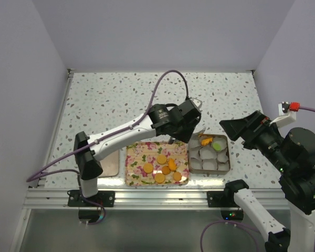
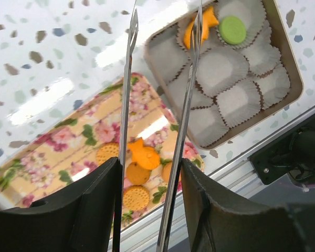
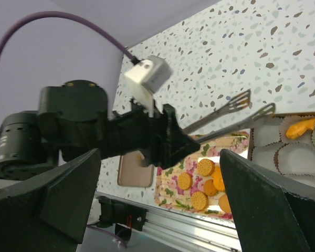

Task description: Pack the cookies

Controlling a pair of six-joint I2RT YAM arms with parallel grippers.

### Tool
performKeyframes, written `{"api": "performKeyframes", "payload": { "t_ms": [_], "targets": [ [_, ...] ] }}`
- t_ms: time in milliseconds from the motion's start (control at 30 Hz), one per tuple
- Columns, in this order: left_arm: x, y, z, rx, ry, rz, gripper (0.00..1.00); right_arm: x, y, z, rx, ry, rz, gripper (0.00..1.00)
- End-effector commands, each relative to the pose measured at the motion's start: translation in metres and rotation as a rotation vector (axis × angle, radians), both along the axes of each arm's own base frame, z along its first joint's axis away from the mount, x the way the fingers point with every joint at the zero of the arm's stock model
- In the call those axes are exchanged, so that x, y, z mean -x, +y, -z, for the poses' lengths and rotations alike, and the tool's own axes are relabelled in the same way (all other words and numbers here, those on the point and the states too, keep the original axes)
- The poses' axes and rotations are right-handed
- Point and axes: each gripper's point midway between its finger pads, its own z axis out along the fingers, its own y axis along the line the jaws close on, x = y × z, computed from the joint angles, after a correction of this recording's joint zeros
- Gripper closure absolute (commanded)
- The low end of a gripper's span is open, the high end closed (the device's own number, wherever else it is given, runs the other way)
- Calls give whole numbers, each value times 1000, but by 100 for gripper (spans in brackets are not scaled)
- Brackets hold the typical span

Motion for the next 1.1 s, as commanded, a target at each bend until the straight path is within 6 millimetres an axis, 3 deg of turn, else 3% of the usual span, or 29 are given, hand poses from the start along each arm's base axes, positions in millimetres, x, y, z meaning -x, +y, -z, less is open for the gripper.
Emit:
{"api": "performKeyframes", "payload": {
  "t_ms": [0, 233, 333, 433, 533, 733, 1067],
  "targets": [
    [-10, 47, -39, 38, -74, -96, 46, 3, 1, -4, -1, -29, -15, 1],
    [6, 105, -30, -24, -62, -141, 46, 8, 0, 2, -9, -17, -11, 1],
    [20, 130, -9, -98, -24, -135, 47, 9, 1, 4, -19, -11, -15, 1],
    [34, 144, -3, -97, 3, -132, 48, 10, 2, 6, -24, -8, -18, 1],
    [53, 159, 17, -112, 57, -112, 48, 11, 2, 8, -29, -4, -18, 1],
    [78, 169, 33, -128, 101, -67, 48, 14, 3, 14, -40, 10, -21, 1],
    [94, 165, 35, -98, 128, -39, 47, 24, 0, 20, -47, 26, -17, 1]
  ]
}}
